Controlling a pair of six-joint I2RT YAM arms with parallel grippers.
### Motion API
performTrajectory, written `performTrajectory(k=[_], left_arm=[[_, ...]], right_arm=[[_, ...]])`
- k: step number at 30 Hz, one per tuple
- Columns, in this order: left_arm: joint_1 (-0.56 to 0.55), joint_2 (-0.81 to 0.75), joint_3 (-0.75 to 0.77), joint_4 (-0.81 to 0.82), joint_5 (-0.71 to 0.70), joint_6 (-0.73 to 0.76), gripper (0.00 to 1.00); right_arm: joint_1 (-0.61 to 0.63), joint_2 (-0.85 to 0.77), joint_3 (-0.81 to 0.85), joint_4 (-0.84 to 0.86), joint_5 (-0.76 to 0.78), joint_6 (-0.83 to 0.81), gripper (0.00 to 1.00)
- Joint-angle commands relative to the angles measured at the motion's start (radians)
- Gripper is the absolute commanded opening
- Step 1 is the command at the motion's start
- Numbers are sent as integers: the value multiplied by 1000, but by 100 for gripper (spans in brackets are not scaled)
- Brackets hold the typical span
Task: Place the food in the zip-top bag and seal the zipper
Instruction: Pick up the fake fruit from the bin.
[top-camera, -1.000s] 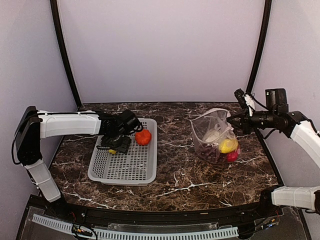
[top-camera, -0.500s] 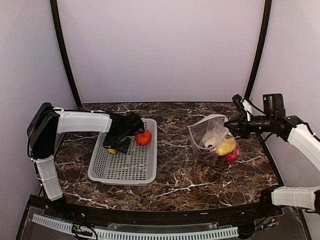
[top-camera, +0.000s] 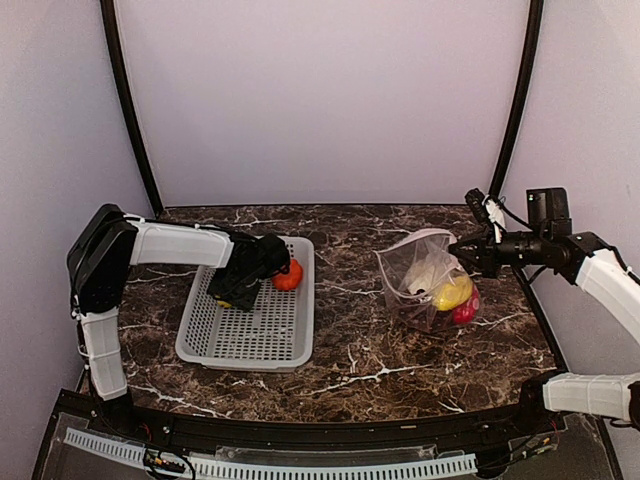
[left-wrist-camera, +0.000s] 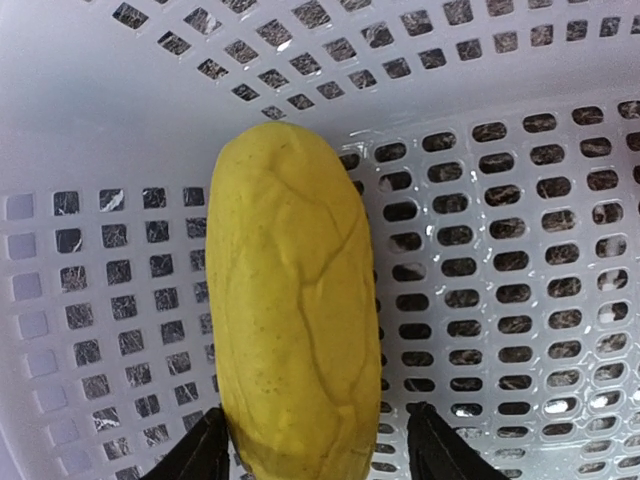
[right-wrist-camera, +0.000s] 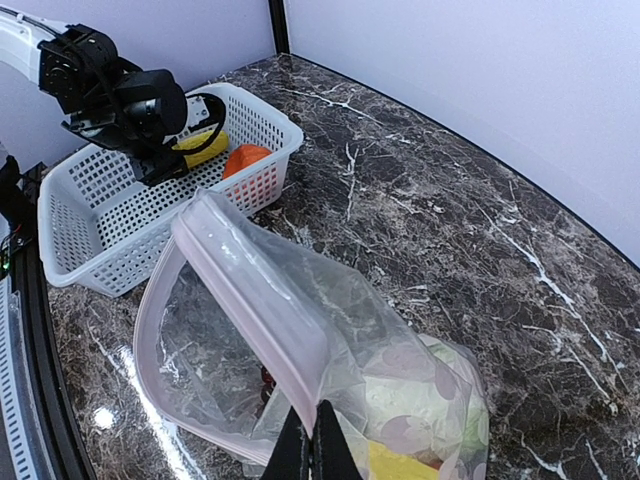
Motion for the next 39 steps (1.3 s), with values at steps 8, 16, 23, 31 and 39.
performTrajectory(k=[8, 16, 23, 31, 39], left_arm=[[9, 66, 63, -56, -93, -5, 44], [-14, -46, 77, -99, -41, 21, 32], [-118, -238, 92, -71, 97, 53, 31], [-277, -383, 120, 214, 505, 154, 29], [-396, -353, 243, 361, 740, 162, 29]], right_arm=[[-8, -6, -14, 32, 7, -18, 0], [-8, -7, 30, -10, 80, -25, 0], [-6, 63, 203, -219, 89, -85, 0], [-5, 113, 407, -471, 126, -138, 0], [-5, 86, 458, -551, 160, -151, 0]])
